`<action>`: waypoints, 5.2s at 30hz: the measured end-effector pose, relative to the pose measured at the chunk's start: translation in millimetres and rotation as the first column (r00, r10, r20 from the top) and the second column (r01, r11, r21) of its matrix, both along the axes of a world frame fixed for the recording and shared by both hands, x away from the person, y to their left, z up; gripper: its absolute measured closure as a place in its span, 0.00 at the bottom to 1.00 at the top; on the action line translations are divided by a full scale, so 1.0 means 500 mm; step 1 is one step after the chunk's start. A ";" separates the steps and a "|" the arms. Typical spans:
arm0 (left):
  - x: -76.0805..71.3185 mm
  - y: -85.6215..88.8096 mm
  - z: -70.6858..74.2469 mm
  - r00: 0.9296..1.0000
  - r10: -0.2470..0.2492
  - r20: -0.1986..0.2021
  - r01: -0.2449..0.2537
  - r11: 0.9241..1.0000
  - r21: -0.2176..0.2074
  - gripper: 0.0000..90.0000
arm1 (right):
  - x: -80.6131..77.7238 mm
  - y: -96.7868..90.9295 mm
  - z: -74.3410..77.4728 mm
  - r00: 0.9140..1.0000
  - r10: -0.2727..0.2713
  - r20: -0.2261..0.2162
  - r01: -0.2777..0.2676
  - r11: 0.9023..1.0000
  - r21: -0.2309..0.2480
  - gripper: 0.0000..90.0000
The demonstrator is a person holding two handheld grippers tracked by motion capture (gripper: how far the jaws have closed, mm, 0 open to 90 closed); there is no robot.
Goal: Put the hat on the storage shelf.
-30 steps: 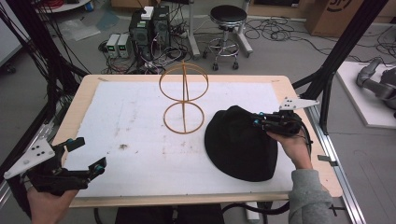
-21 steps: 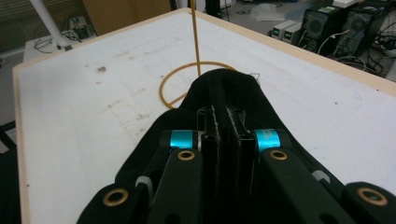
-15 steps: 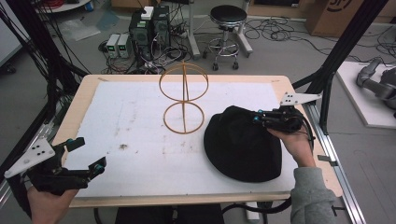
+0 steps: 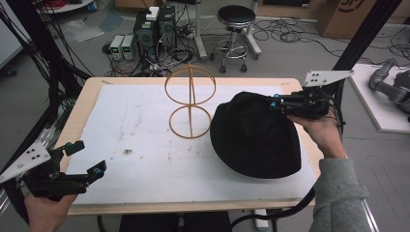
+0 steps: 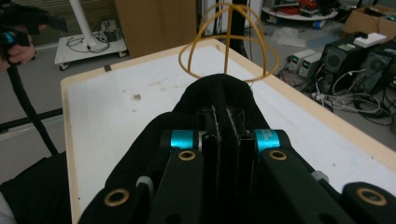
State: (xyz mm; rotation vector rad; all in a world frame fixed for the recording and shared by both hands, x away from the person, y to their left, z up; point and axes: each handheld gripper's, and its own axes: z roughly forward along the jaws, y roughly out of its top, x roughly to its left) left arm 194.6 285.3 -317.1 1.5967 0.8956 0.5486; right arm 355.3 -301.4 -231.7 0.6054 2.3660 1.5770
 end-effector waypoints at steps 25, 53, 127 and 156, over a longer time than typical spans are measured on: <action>0.008 -0.012 -0.004 0.999 -0.029 -0.019 0.029 0.999 -0.019 0.02 | 0.045 0.032 0.208 0.988 0.119 0.096 -0.123 0.992 0.034 0.96; -0.005 0.025 -0.008 1.000 0.016 -0.021 -0.017 0.999 -0.040 0.02 | 0.246 0.301 0.202 0.978 0.201 0.059 -0.203 0.979 0.019 0.96; 0.032 0.033 -0.007 0.998 0.063 -0.007 -0.063 0.997 -0.040 0.02 | -0.011 0.067 -0.050 0.954 -0.298 0.028 0.293 0.948 0.121 0.12; 0.032 0.004 -0.014 0.998 0.064 0.007 -0.064 0.998 -0.012 0.02 | -0.168 -0.112 -0.189 0.902 -0.429 0.052 0.407 0.883 0.234 0.12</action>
